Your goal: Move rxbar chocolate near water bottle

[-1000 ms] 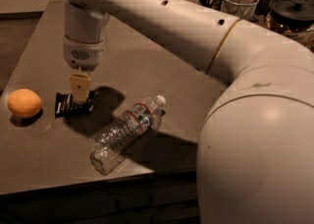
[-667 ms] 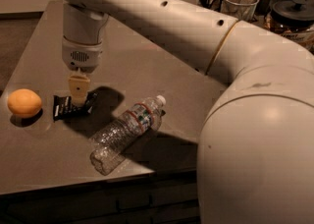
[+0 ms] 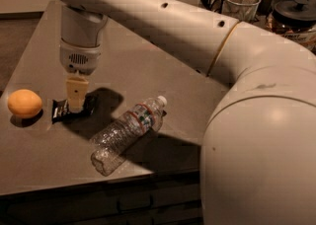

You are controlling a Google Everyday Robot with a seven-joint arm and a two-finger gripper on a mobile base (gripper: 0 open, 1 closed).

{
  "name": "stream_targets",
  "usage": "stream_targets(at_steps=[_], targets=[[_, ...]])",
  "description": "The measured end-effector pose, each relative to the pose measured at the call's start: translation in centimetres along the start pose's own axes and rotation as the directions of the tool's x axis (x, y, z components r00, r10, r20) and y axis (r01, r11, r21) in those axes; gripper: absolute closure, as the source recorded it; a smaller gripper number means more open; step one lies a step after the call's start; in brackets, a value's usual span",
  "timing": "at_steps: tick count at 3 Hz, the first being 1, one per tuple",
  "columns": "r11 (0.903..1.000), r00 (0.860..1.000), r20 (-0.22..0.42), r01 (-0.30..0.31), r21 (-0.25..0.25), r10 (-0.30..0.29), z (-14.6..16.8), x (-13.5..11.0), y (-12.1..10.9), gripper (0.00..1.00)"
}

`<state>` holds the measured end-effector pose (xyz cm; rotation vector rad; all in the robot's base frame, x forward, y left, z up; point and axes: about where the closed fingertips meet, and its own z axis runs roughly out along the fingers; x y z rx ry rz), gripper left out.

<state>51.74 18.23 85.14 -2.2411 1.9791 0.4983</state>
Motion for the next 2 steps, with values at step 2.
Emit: stream_targets(at_steps=[2], targets=[[1.0,1.0,0.004,0.001,0.002,-0.001,0.15,-0.17,-0.09,0.0]])
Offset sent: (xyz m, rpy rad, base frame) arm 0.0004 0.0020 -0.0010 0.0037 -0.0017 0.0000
